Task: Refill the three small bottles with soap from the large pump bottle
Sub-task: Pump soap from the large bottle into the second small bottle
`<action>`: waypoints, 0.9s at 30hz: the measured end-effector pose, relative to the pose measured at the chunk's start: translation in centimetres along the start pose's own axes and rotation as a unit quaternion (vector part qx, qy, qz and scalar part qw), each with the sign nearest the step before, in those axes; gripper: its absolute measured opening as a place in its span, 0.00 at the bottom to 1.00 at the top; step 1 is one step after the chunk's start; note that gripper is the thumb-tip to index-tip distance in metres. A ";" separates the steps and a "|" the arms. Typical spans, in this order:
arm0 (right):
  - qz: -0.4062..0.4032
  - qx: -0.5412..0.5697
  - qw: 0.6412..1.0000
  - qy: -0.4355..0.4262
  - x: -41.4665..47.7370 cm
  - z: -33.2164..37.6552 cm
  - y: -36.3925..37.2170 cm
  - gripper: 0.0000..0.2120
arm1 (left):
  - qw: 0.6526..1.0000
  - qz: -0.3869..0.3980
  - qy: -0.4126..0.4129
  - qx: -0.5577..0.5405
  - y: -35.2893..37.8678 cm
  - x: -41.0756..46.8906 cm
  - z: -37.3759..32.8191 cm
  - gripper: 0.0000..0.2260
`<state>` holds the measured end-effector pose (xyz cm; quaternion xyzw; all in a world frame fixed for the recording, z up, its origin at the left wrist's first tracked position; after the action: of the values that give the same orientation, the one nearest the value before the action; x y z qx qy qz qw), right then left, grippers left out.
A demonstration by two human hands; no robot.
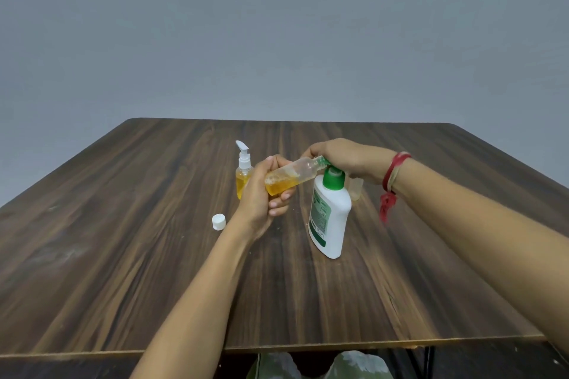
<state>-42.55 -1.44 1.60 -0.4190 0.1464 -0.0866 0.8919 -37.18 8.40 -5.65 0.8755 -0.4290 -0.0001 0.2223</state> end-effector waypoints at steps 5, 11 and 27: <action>0.003 -0.017 1.000 -0.002 0.0 0.0 -0.1 0.14 | 1.000 0.017 -0.004 0.015 0.2 -0.1 0.1 0.18; 0.010 -0.027 1.000 -0.007 0.0 0.1 0.2 0.14 | 1.000 0.008 0.006 0.026 -0.2 -0.1 -0.1 0.18; 0.007 -0.005 1.000 -0.006 0.4 -0.3 0.3 0.13 | 0.999 0.001 0.014 0.043 0.0 -0.3 -0.3 0.18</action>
<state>-42.30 -1.54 1.13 -0.4228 0.1445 -0.0775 0.8913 -37.33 8.79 -5.46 0.8836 -0.4266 0.0310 0.1908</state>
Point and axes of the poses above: each hand's wrist, its own x-axis towards the middle knuckle, its own y-axis out of the palm, z = x × y, the point moved 7 cm from there along x, towards the middle knuckle, and after that the axes turned 4 degrees about z, right-handed, at the moved point
